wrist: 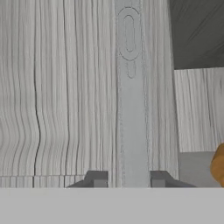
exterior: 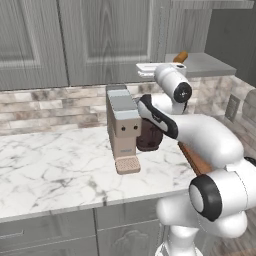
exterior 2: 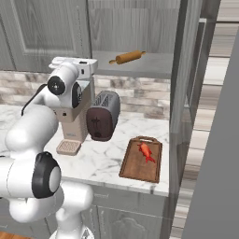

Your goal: Open the cabinet, retrieve the rolling pin, and place it next to the meat on the cutting board to prepare for tenderizing.

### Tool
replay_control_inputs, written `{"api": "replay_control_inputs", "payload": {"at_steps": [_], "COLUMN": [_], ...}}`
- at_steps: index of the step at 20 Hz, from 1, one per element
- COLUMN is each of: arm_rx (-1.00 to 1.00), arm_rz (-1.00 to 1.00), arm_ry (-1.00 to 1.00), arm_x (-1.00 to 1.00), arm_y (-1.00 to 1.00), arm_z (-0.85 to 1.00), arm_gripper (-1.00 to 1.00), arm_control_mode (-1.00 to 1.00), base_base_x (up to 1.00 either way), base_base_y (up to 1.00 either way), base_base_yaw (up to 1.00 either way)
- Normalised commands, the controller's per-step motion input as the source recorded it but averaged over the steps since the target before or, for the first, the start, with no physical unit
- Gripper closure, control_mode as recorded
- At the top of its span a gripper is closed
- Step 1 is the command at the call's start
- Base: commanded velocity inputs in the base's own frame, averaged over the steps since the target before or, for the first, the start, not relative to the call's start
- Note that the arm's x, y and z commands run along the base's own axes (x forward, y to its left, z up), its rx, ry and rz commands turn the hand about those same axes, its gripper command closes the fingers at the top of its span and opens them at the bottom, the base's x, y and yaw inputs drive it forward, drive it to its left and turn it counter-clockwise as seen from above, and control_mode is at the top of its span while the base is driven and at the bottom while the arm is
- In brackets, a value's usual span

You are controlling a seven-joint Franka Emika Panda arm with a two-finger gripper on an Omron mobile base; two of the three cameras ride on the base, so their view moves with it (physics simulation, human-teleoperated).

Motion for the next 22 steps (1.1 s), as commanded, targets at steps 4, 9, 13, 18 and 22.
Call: {"api": "replay_control_inputs", "payload": {"at_steps": [4, 9, 13, 18, 22], "arm_rx": [-0.01, -0.01, -0.01, -0.04, -0.05], "arm_rz": [0.00, 0.00, 0.00, 0.00, 0.00], "arm_ry": [0.00, -0.03, -0.04, -0.01, 0.00], "arm_x": [-0.02, -0.39, -0.72, -0.85, -0.91], "arm_y": [0.44, 0.34, 0.25, 0.37, 0.45], "arm_z": [-0.02, 0.00, 0.00, 0.00, 0.00], "arm_gripper": [1.00, 1.00, 1.00, 1.00, 1.00], "arm_control_mode": [-1.00, -1.00, -1.00, -1.00, -1.00], "base_base_x": [0.00, 0.00, 0.00, 0.00, 0.00], "base_base_y": [0.00, 0.00, 0.00, 0.00, 0.00], "base_base_yaw": [0.00, 0.00, 0.00, 0.00, 0.00]}}
